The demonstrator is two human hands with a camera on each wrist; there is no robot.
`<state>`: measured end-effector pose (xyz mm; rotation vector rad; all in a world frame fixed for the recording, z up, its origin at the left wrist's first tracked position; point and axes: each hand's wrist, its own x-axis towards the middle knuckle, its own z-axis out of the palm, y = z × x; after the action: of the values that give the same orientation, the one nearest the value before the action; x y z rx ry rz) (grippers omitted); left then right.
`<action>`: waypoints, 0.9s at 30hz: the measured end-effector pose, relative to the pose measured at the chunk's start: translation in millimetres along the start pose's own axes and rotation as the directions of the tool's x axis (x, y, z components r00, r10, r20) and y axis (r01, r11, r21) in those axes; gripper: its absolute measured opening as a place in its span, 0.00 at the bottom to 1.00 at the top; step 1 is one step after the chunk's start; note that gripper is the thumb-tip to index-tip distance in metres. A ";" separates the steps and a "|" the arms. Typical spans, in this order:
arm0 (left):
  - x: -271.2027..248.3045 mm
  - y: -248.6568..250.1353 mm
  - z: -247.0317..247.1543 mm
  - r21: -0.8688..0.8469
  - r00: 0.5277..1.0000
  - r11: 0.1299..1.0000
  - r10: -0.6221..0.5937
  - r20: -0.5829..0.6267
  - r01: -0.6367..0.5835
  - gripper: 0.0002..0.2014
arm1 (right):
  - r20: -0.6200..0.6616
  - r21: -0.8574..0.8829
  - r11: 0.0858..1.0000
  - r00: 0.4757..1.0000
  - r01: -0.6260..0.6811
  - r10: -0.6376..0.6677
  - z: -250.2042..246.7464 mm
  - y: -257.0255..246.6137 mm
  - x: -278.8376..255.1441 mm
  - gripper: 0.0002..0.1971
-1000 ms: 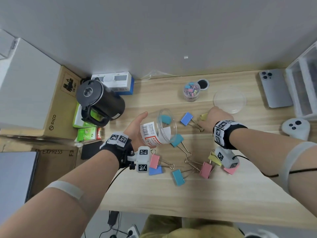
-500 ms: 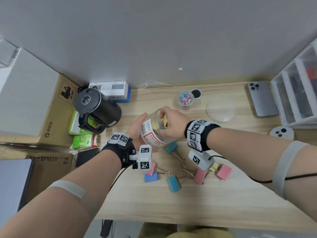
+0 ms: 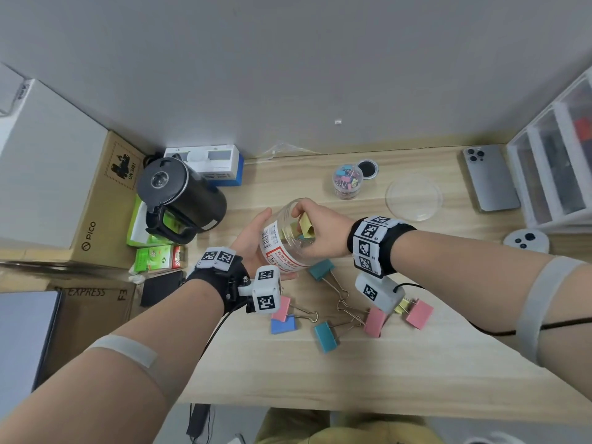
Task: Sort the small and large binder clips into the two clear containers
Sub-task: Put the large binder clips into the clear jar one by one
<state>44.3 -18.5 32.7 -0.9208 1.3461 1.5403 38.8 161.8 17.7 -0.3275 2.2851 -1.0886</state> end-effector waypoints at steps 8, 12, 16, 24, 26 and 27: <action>4.6 -3.2 -5.7 0.006 1.000 1.000 -0.013 0.002 0.013 0.37 | 0.149 0.021 0.999 0.988 -0.032 0.029 -1.6 -2.9 6.3 0.38; 5.3 -6.1 -6.3 0.007 0.999 1.000 -0.019 0.031 0.019 0.37 | 0.059 -0.002 0.997 0.995 0.077 -0.077 1.7 -7.9 3.7 0.35; 2.6 -5.2 -3.7 0.023 0.999 1.000 -0.022 0.040 0.021 0.37 | -0.011 -0.136 0.963 0.972 0.231 -0.235 11.2 -12.0 4.6 0.17; -4.2 -5.6 -2.1 0.066 0.999 0.998 -0.020 0.049 0.017 0.35 | 0.258 -0.256 0.953 0.962 0.162 -0.095 7.5 -6.0 3.0 0.30; -5.5 -7.3 -1.4 0.059 0.999 0.998 -0.027 0.046 0.024 0.35 | 0.290 -0.296 0.942 0.954 0.161 -0.073 7.8 -4.5 0.6 0.32; -5.8 -7.9 -0.8 0.053 0.999 0.998 -0.028 0.043 0.026 0.35 | 0.275 -0.288 0.944 0.958 0.159 -0.077 9.1 -3.4 0.1 0.31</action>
<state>53.7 -19.7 35.2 -0.8648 1.3313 1.4894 44.0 153.9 15.8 -0.6992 2.2130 -0.6909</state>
